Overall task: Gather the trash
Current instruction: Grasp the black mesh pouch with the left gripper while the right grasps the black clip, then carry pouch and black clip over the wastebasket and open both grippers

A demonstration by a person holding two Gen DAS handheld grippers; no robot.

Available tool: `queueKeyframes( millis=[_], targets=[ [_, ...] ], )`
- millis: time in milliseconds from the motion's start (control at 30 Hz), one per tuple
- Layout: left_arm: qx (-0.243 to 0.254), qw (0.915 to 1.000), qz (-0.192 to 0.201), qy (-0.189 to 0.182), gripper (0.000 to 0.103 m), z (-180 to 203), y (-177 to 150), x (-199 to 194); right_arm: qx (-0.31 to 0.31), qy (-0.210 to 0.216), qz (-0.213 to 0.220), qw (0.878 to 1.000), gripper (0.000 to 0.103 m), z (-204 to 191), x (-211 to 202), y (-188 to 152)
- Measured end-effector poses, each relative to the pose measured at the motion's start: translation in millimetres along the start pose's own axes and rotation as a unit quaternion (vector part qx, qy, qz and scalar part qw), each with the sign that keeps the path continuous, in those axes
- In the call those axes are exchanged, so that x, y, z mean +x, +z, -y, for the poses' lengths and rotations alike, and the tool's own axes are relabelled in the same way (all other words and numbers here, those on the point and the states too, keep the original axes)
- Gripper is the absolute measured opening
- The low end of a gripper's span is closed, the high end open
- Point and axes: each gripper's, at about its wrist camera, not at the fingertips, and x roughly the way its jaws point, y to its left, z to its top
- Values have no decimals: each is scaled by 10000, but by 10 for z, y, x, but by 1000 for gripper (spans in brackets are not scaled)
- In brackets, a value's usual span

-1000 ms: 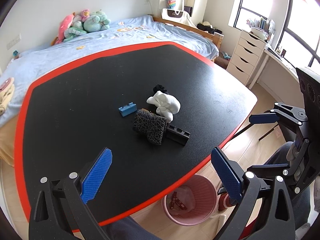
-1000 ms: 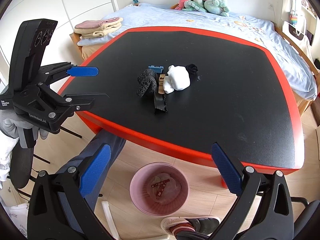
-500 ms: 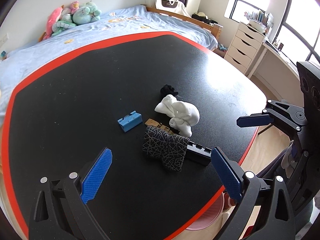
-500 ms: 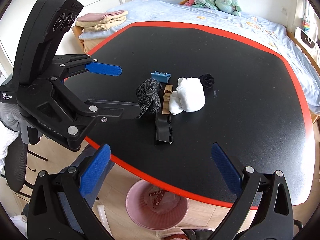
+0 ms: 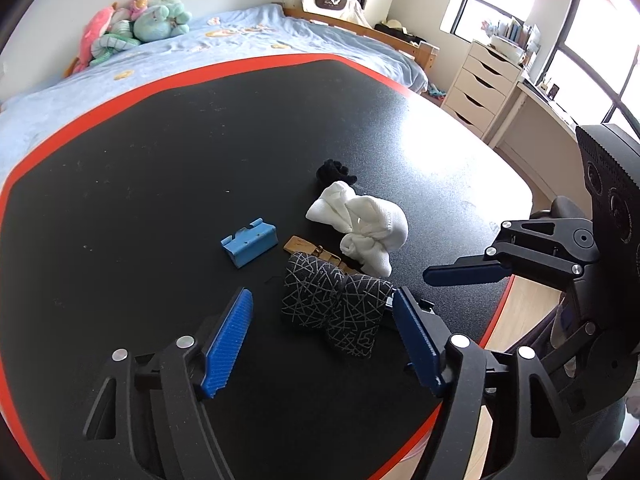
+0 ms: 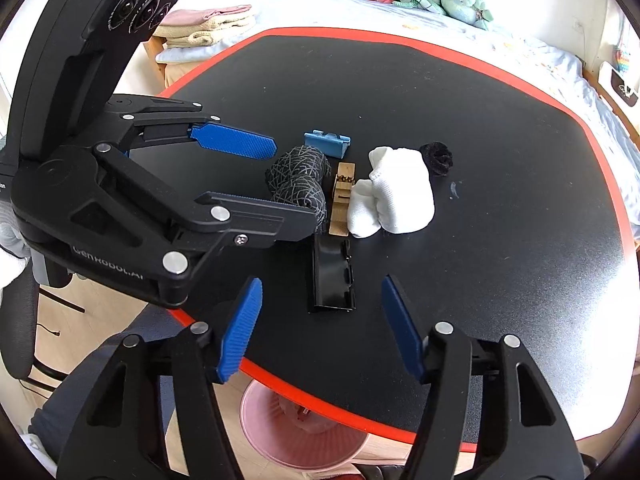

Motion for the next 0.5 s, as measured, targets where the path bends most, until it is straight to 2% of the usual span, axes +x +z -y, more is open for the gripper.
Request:
queueKeyframes(
  millis=[67, 133, 233, 500],
  targets=[
    [-4, 10000, -2, -29, 58, -2, 0, 13, -67, 11, -51, 10000, 44, -24, 24, 3],
    [15, 10000, 15, -39, 54, 15, -1, 10, -114, -23, -43, 9999, 40, -33, 26, 9],
    [21, 10000, 11, -45, 50, 35, -1, 8, -102, -35, -47, 9999, 25, -12, 29, 14],
    [-60, 9999, 83, 45, 47, 63, -10, -59, -38, -7, -1, 10000, 24, 20, -13, -24]
  ],
)
